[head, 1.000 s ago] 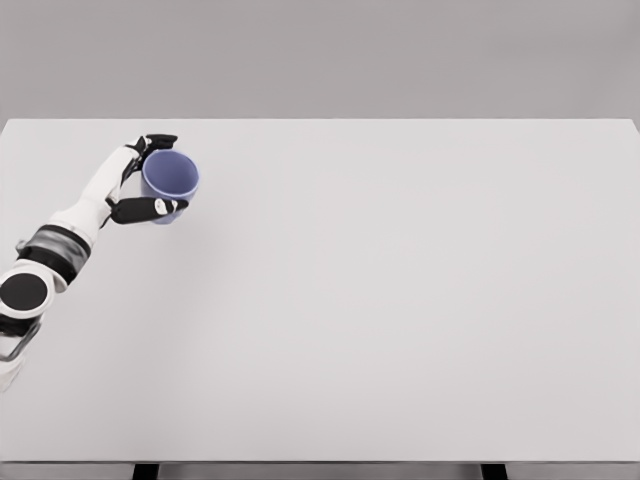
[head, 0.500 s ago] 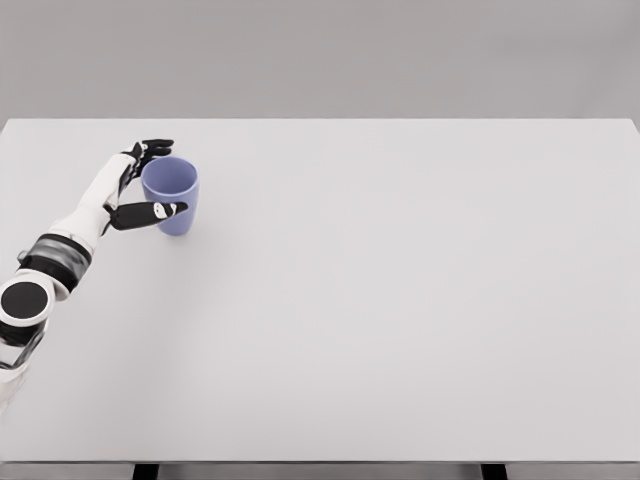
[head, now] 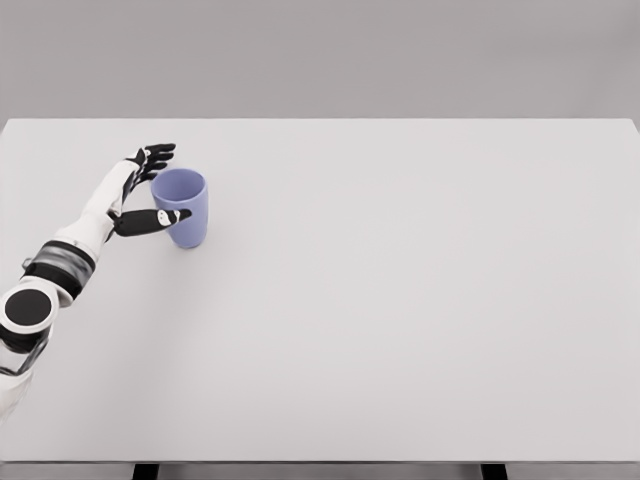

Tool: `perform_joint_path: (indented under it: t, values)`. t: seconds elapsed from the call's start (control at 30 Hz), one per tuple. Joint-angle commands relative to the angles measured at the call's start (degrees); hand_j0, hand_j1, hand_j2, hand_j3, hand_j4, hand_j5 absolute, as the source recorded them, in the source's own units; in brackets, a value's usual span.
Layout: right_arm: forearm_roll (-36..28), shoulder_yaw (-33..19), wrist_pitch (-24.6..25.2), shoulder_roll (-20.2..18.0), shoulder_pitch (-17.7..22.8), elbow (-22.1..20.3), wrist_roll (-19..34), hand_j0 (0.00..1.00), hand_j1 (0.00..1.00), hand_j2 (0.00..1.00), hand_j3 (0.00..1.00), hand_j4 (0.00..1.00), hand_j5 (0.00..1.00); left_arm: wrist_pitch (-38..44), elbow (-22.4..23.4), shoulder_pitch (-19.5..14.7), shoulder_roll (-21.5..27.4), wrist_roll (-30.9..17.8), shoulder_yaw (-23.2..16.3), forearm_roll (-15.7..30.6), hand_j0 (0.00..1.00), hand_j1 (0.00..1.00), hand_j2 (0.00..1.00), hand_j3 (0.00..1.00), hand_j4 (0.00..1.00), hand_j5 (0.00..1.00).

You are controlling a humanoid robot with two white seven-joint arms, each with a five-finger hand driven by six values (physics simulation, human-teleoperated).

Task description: Flip the cup with left arm and place it on the table

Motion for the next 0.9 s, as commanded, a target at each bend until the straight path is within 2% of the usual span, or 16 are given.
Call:
perform_joint_path:
  t: [0.0,0.03,0.07,0.87]
  values:
    - [0.0,0.0,0.0,0.0,0.0,0.0,0.0,1.0,1.0,1.0,1.0,1.0,1.0,0.0,-0.1,0.0,0.1,0.0,0.0,-0.1,0.94,0.94,0.94,0.94,0.94,0.94]
    - [0.0,0.0,0.0,0.0,0.0,0.0,0.0,1.0,1.0,1.0,1.0,1.0,1.0,0.0,-0.1,0.0,0.1,0.0,0.0,-0.1,0.94,0.94,0.94,0.94,0.94,0.94]
    - [0.0,0.0,0.0,0.0,0.0,0.0,0.0,1.0,1.0,1.0,1.0,1.0,1.0,0.0,-0.1,0.0,0.1,0.0,0.0,-0.1,1.0,1.0,1.0,1.0,1.0,1.0]
    - [0.0,0.0,0.0,0.0,0.0,0.0,0.0,1.0,1.0,1.0,1.0,1.0,1.0,-0.7,-0.2,0.2,0.4,0.0,-0.5,-0.4,1.0,1.0,1.0,1.0,1.0,1.0]
